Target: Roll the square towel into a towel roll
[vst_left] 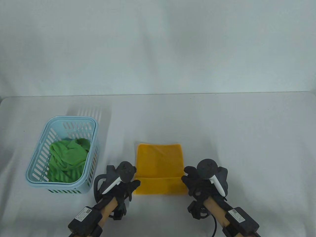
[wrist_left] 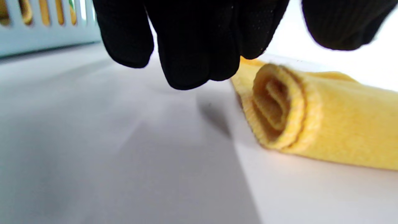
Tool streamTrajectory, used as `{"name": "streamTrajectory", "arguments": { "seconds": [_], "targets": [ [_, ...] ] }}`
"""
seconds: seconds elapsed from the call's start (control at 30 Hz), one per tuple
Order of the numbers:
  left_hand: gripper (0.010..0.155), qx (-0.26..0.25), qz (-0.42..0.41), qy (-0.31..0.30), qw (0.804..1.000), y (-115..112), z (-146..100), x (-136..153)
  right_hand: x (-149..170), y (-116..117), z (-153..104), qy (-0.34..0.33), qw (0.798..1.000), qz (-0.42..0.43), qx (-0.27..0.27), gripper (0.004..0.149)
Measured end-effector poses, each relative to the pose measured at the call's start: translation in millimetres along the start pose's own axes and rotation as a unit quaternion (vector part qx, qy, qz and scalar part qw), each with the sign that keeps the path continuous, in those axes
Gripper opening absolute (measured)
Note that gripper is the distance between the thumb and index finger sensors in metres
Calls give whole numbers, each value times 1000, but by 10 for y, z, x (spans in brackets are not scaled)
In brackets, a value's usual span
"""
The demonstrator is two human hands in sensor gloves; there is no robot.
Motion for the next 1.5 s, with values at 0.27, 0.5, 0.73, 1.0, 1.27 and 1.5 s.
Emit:
{"name": "streamTrajectory", "arguments": {
  "seconds": [0.27,0.5,0.73,1.0,1.27,1.5],
  "targets": [
    [72,-3,47,-99,994,18,-143,-324,-344,172,-189,-96,990,-94,-43,68],
    [74,23,136,-113,984,-227,-102,-461,-336,476,-182,-108,967,-218,-75,71],
    [83,37,171,-106,979,-368,-55,-464,-295,605,-130,-92,960,-255,-72,79],
    [71,41,151,-97,983,-343,-29,-448,-292,518,-82,-87,972,-215,-48,60],
    [67,56,59,-89,993,-224,-16,-337,-208,352,-14,-69,988,-125,-53,60],
    [66,60,-17,-69,996,-143,3,-221,-80,234,34,-29,998,-27,-52,61]
  ]
}}
Point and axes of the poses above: the tracker on the back of each hand, its own x axis roughly to the little-finger side, its own z axis roughly from the wrist to the fingertips, y = z × x, the point moved 4 cm from there along z, roughly from the wrist to the fingertips, and after that the axes turned 2 degrees about z, right-handed, at the moved point
